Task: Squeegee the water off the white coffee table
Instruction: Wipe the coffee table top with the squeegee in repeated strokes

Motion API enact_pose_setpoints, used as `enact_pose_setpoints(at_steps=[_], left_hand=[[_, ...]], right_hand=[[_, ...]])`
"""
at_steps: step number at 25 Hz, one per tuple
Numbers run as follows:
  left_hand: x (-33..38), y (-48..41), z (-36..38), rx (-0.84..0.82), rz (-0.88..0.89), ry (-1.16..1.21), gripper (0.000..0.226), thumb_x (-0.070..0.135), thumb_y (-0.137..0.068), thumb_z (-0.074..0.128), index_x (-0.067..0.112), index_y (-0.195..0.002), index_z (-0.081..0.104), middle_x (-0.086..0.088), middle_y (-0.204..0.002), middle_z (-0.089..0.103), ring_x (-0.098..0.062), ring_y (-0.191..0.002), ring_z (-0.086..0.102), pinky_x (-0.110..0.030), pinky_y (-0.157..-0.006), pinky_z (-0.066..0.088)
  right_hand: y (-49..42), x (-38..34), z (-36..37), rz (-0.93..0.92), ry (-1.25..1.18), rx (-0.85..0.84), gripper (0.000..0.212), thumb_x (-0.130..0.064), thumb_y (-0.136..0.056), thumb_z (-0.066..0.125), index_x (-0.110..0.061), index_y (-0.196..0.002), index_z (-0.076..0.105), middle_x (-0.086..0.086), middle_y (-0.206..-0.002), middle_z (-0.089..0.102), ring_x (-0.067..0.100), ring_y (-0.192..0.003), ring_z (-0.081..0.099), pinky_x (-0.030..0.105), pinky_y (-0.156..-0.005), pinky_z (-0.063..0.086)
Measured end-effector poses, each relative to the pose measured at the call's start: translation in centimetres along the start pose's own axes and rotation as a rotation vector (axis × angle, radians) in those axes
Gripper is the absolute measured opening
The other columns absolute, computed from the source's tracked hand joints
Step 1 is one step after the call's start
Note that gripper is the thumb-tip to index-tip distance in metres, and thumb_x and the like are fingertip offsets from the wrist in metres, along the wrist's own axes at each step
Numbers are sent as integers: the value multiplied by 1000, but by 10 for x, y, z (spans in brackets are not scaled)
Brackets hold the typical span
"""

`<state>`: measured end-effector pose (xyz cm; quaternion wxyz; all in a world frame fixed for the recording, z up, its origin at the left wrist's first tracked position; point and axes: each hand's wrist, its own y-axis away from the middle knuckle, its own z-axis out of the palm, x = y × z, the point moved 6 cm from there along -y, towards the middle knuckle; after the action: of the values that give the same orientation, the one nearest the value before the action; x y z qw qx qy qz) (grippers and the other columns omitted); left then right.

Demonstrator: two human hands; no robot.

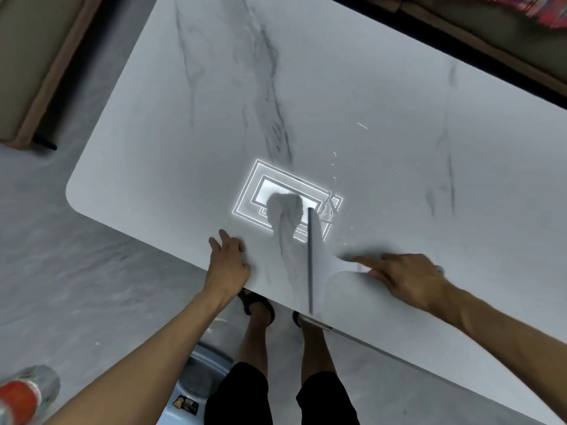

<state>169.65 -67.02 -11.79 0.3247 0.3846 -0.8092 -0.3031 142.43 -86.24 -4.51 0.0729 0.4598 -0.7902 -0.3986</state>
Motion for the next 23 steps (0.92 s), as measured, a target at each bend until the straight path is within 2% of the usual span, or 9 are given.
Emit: enact_pose_setpoints(at_steps=[3,6,7,9,11,13,17,20,23], left_hand=[[4,-5,2,-55,-43,-59,42,-2,-84,43,4,-126,40,-23,-158,2,-46,-145,0,-48,-105,39],[8,-5,0,-53,-38,-84,36,-2,-83,41,4,-118,42,-27,-153,14,-50,-140,12,-50,-97,42],[11,-3,-2,-30,-30,-81,31,-2,-82,41,5,-112,43,-28,-147,25,-50,-134,22,-49,-90,45],[13,2,-10,78,-15,-26,22,-3,-81,39,12,-97,41,-20,-118,46,-41,-110,45,-40,-71,44],[6,8,-19,193,-49,87,20,-1,-83,40,17,-93,40,-11,-98,52,-32,-90,54,-32,-63,39],[-3,15,-29,286,-107,162,19,2,-87,42,17,-98,46,-11,-100,62,-29,-85,58,-31,-67,43],[-23,29,-52,468,-298,290,19,8,-93,43,5,-111,49,-19,-113,64,-36,-99,59,-31,-73,40],[-29,27,-65,424,-313,305,18,11,-94,43,5,-110,47,-18,-110,62,-36,-100,58,-33,-75,40],[-26,21,-67,310,-230,250,13,12,-92,44,10,-105,45,-10,-100,57,-30,-89,54,-32,-71,38]], right_hand=[[31,51,-10,147,48,6,43,-49,-100,23,-58,-141,24,-11,-93,59,18,-85,64,32,-69,50],[41,61,-18,174,73,11,42,-49,-100,23,-58,-140,26,-14,-94,59,16,-86,64,28,-63,44],[37,54,-22,144,58,30,41,-51,-99,23,-58,-140,27,-15,-94,59,16,-86,64,29,-63,46],[22,25,-21,35,16,50,41,-53,-98,24,-58,-139,27,-14,-99,60,15,-90,63,30,-69,50],[-2,-18,-8,-110,-24,33,42,-53,-99,26,-54,-141,29,-10,-108,63,18,-99,62,31,-77,49],[-28,-66,9,-228,-46,-15,43,-51,-100,27,-49,-142,31,-2,-113,64,25,-101,61,38,-81,50],[-83,-139,21,-339,-15,-23,42,-44,-102,28,-42,-144,33,5,-107,63,31,-91,62,43,-77,52],[-118,-166,5,-360,-26,79,42,-42,-102,31,-38,-144,36,7,-112,63,31,-96,62,37,-76,47],[-130,-158,-5,-316,-58,112,41,-42,-102,31,-40,-143,39,7,-117,64,30,-104,61,38,-83,47]])
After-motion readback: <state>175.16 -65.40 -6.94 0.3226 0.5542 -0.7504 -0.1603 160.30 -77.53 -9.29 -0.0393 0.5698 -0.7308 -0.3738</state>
